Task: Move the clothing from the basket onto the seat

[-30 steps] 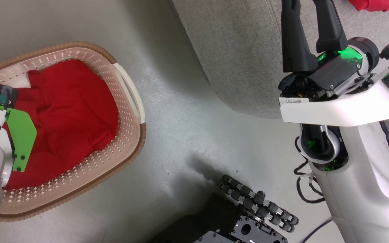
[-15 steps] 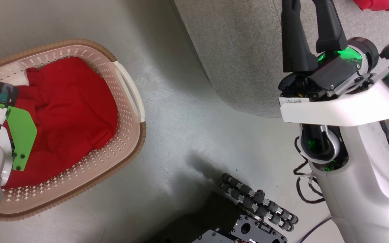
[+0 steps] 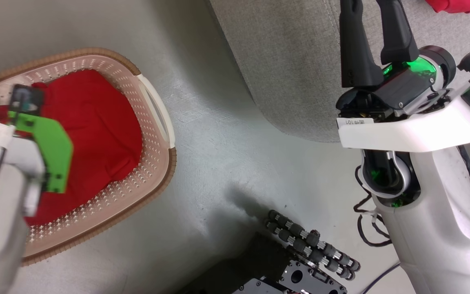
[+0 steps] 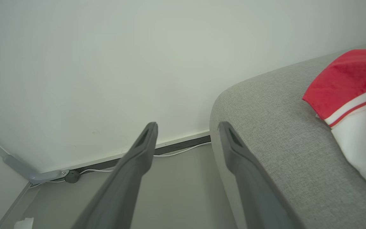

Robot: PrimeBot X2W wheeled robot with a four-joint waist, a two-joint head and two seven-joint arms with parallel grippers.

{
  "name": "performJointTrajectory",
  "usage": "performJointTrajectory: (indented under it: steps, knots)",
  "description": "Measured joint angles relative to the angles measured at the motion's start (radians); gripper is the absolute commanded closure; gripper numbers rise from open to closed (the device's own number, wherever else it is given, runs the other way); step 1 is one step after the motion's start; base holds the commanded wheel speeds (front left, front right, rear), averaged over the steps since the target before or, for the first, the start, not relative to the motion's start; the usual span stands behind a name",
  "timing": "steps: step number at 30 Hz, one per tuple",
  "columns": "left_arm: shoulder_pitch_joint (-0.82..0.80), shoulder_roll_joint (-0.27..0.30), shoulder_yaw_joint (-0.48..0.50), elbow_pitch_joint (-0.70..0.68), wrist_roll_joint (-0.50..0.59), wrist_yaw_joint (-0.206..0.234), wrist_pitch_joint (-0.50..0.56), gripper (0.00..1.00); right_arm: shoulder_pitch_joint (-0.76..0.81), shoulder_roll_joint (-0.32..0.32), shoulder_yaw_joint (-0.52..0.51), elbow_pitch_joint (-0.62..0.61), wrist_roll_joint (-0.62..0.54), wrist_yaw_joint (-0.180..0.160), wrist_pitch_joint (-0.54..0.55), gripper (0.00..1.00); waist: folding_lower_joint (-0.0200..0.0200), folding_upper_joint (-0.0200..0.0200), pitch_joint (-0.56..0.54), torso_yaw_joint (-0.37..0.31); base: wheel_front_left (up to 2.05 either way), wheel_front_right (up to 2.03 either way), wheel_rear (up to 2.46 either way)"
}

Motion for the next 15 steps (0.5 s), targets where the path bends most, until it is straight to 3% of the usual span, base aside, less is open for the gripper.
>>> performJointTrajectory:
  steps: [5, 15]
  knots:
    - [0.07, -0.06, 0.02, -0.068, -0.057, 0.0, -0.066, 1.0, 0.0, 0.001, 0.01, 0.02, 0.01, 0.002, 0.0, 0.0, 0.0, 0.0, -0.013, -0.005, 0.0, 0.0, 0.0]
    - [0.2, -0.053, 0.042, -0.145, -0.063, 0.008, -0.158, 1.0, 0.001, 0.001, -0.019, 0.059, -0.016, 0.002, 0.0, 0.0, 0.0, 0.0, -0.072, -0.006, 0.0, 0.0, 0.0]
